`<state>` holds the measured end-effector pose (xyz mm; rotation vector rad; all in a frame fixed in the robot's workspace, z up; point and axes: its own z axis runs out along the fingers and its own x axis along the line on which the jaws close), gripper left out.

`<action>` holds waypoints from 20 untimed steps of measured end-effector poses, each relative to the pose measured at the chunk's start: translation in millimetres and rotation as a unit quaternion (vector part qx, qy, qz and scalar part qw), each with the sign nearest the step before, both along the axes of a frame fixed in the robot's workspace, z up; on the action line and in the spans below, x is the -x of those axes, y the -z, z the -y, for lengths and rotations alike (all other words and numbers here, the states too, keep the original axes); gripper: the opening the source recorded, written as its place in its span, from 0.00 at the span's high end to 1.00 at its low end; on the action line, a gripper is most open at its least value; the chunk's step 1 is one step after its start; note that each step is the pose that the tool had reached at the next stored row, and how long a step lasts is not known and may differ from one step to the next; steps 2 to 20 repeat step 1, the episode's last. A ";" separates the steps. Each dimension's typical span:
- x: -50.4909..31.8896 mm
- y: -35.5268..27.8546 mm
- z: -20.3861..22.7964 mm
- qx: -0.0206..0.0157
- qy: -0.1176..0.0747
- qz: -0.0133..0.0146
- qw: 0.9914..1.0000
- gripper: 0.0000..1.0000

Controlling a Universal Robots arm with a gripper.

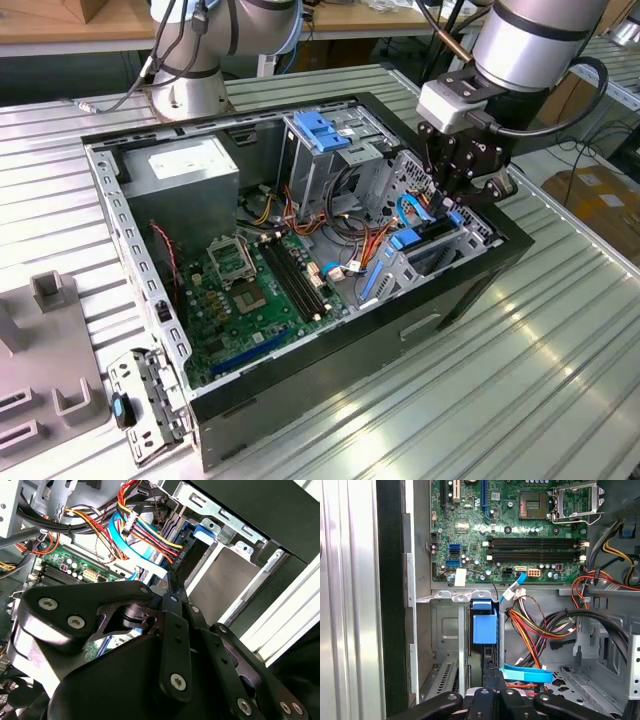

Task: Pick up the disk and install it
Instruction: 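Insert the second disk wire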

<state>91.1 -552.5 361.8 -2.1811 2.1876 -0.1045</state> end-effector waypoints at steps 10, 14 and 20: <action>0.0 0.0 0.0 0.000 0.000 0.000 1.000 0.89; 0.0 0.0 0.0 0.000 0.000 0.000 1.000 0.89; 0.0 0.0 0.0 0.000 0.000 0.000 1.000 0.89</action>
